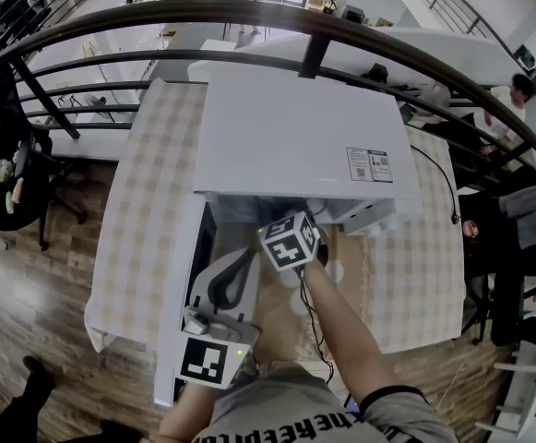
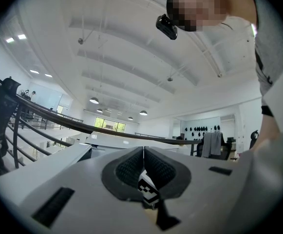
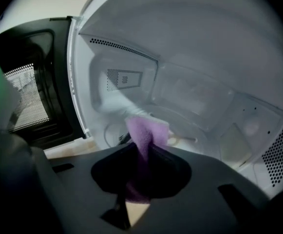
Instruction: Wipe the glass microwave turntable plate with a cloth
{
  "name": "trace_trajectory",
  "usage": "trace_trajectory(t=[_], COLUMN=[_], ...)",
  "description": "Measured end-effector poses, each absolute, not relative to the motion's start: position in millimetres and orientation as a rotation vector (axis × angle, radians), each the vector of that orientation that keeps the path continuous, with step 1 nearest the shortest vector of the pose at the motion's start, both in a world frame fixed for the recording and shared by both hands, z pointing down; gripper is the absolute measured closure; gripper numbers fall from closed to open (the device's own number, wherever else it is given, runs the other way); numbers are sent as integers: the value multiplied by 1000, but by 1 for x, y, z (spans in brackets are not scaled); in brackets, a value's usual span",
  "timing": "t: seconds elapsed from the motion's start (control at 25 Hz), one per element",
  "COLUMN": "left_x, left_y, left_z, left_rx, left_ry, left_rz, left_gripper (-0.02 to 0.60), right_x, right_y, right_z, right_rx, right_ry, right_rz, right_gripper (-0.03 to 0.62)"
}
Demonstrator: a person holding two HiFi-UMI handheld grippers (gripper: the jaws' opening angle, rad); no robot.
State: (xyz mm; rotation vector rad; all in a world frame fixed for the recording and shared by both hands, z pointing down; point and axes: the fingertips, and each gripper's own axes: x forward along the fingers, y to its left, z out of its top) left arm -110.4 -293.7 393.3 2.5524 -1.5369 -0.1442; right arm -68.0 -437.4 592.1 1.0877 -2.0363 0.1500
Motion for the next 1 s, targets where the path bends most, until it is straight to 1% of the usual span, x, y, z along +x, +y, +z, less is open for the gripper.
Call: trace_trajectory(t=[1.0], left_x=[-100], left_y=[-301], left_z=[392], left_rx=[2565], left_ry=[-1512], left_rz=[-151], left_gripper=[572], right_x=[0], right_y=[-449], right_z=[597], right_rx=[1221], right_ry=[-1922], right_rz=[243], right_gripper=[516])
